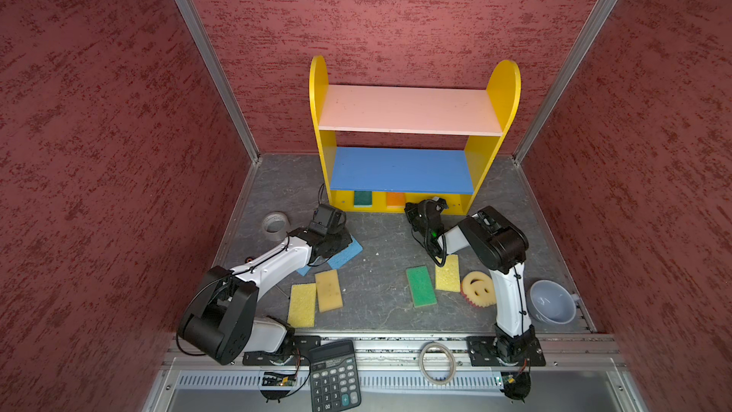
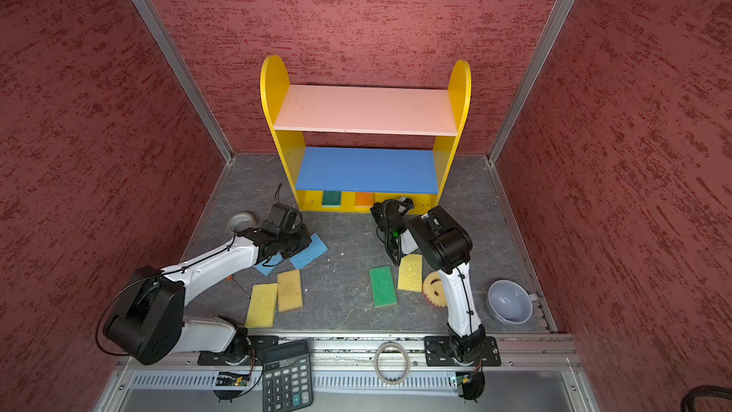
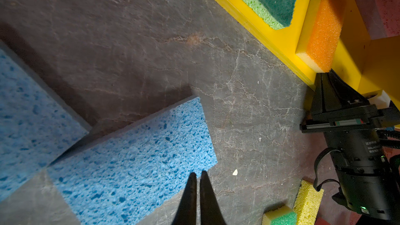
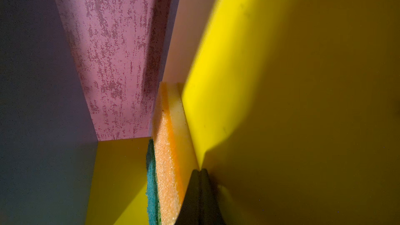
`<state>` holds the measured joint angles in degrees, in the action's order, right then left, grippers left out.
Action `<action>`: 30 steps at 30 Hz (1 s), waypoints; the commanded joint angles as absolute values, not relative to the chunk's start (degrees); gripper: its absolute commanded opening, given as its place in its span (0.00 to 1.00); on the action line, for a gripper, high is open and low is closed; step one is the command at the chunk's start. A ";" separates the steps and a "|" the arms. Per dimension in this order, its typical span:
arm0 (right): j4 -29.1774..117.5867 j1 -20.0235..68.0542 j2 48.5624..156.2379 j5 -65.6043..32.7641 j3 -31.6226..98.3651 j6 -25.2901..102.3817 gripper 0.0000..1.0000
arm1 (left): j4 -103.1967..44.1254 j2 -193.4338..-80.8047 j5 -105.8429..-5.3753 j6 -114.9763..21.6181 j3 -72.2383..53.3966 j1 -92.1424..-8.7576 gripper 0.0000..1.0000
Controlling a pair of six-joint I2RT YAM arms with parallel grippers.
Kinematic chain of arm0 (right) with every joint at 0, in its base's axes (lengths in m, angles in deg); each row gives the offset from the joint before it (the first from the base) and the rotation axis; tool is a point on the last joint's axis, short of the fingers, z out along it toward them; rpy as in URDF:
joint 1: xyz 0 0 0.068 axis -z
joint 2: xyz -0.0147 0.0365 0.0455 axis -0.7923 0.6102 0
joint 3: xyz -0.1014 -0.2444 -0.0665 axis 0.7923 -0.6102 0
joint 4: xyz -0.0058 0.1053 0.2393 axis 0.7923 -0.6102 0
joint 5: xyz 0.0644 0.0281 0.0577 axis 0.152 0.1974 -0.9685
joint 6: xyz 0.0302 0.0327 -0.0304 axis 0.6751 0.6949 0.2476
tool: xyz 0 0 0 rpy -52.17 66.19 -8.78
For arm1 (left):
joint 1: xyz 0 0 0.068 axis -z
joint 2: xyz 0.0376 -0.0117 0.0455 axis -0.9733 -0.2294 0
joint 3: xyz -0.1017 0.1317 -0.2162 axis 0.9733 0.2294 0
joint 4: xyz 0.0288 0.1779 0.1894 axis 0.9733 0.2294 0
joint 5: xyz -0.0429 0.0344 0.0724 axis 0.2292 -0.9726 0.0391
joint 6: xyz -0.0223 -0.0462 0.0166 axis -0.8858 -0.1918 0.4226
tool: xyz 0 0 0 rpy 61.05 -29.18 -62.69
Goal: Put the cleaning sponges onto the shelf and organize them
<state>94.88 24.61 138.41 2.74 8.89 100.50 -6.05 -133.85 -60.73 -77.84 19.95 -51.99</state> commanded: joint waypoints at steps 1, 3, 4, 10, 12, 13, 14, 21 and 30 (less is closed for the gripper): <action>89.97 24.61 138.46 1.91 7.75 100.34 0.00 | -6.08 -133.69 -60.56 -77.97 19.68 -52.35 0.09; 89.96 24.45 138.27 1.79 7.92 100.11 0.00 | -5.91 -133.72 -60.58 -77.97 19.48 -52.22 0.09; 90.09 24.45 138.24 1.77 7.96 100.05 0.00 | -5.83 -133.67 -60.60 -77.99 19.36 -52.22 0.09; 90.41 24.36 138.26 1.40 7.53 100.31 0.00 | -5.37 -133.09 -61.24 -78.67 19.43 -51.54 0.09; 90.55 24.27 138.41 1.11 7.45 100.30 0.00 | -5.16 -132.87 -61.60 -78.76 19.42 -51.29 0.09; 90.64 24.19 138.43 1.09 7.41 100.42 0.00 | -5.03 -132.80 -61.72 -78.76 19.27 -51.19 0.09; 90.87 24.10 138.44 1.18 7.21 100.50 0.00 | -4.95 -132.79 -61.94 -78.74 19.25 -51.10 0.09; 91.19 23.75 138.27 0.38 6.51 100.78 0.00 | -2.65 -133.23 -62.01 -79.26 17.67 -50.81 0.10; 94.36 23.58 135.77 0.96 1.23 100.50 0.00 | -1.08 -131.89 -63.88 -78.35 15.59 -50.51 0.10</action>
<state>97.44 23.89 136.07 1.49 3.87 99.85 -2.46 -133.32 -62.39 -78.69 16.78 -50.70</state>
